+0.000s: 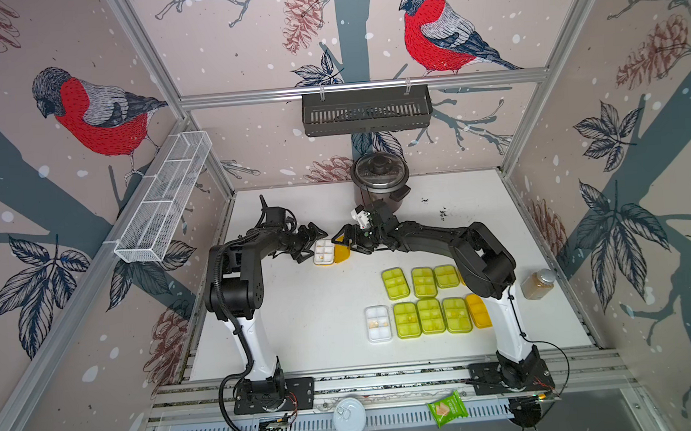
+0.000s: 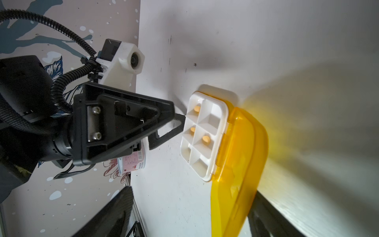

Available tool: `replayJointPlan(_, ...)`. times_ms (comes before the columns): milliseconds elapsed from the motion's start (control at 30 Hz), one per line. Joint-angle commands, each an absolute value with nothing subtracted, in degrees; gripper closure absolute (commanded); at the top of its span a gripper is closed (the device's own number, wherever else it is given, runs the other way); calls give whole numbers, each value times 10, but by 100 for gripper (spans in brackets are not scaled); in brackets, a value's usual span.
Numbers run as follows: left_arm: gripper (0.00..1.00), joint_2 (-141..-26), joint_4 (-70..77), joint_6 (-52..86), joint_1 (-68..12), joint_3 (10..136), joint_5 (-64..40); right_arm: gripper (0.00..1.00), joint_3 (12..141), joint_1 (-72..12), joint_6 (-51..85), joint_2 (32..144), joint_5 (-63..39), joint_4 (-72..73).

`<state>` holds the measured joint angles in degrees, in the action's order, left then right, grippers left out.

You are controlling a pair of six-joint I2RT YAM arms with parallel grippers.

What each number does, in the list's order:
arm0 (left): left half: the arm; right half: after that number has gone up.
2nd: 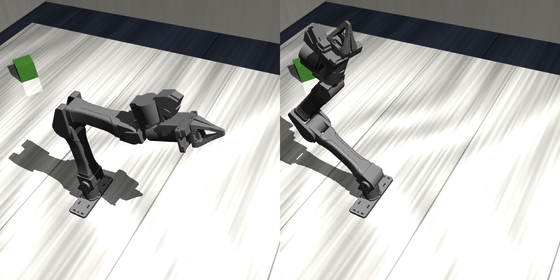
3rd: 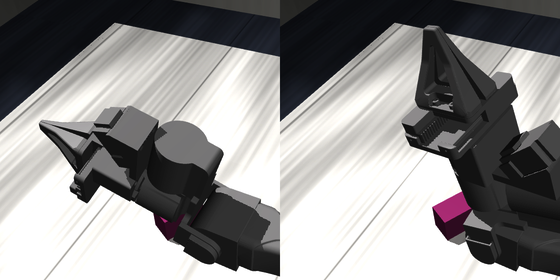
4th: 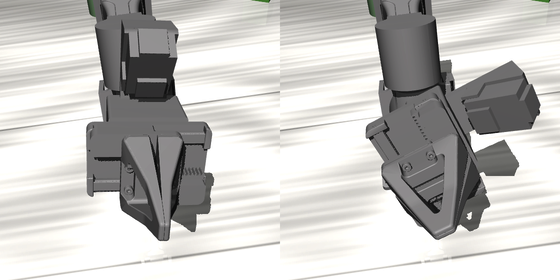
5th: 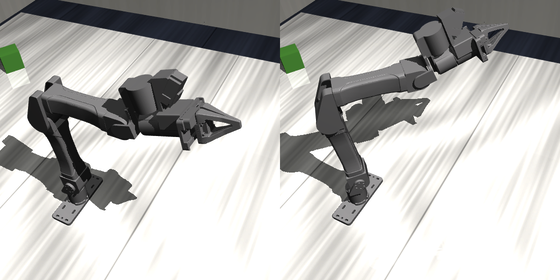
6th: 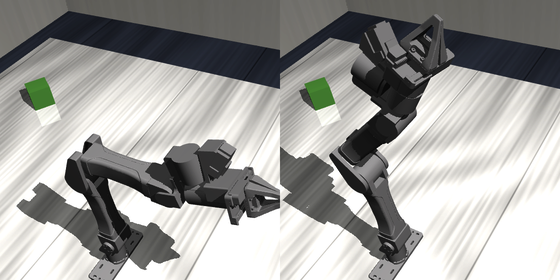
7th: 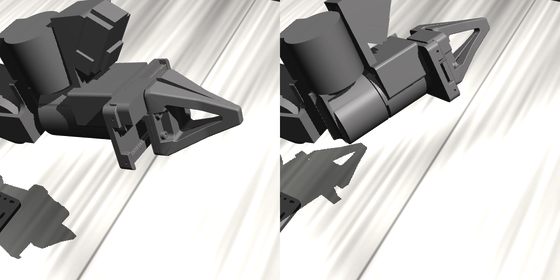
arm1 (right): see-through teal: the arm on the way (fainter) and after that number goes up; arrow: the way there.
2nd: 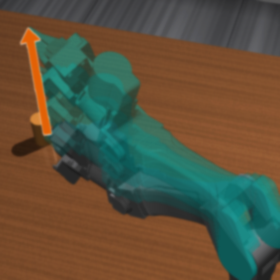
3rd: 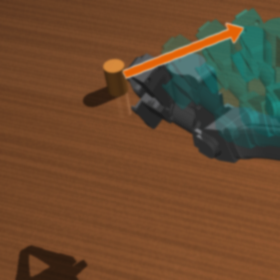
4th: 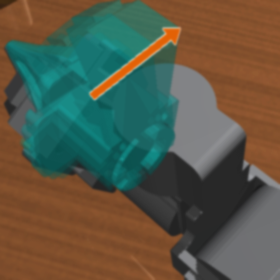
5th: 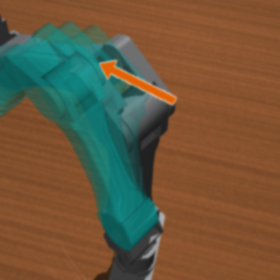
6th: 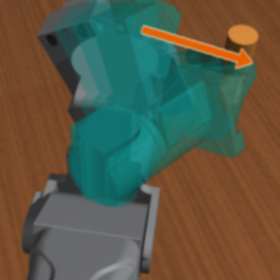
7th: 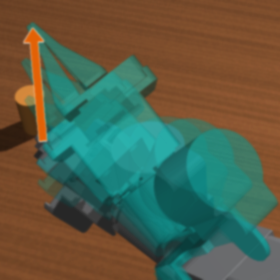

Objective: Close pillboxes
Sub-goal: Close the lid on the pillbox.

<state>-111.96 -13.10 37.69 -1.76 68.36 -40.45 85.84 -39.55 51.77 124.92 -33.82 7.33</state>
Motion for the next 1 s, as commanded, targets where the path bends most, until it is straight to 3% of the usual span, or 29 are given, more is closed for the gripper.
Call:
replayJointPlan(0,8,-1109,-140,389,-25,674,-397,14,866,-396,499,1245,-324,59)
replayJointPlan(267,9,-1093,-95,438,-21,640,-421,14,913,-399,489,1271,-319,31)
replayJointPlan(600,9,-1027,-63,467,58,607,-435,14,996,-424,443,1301,-275,-58)
replayJointPlan(967,9,-1020,-61,462,91,612,-455,14,1067,-455,439,1354,-263,-94)
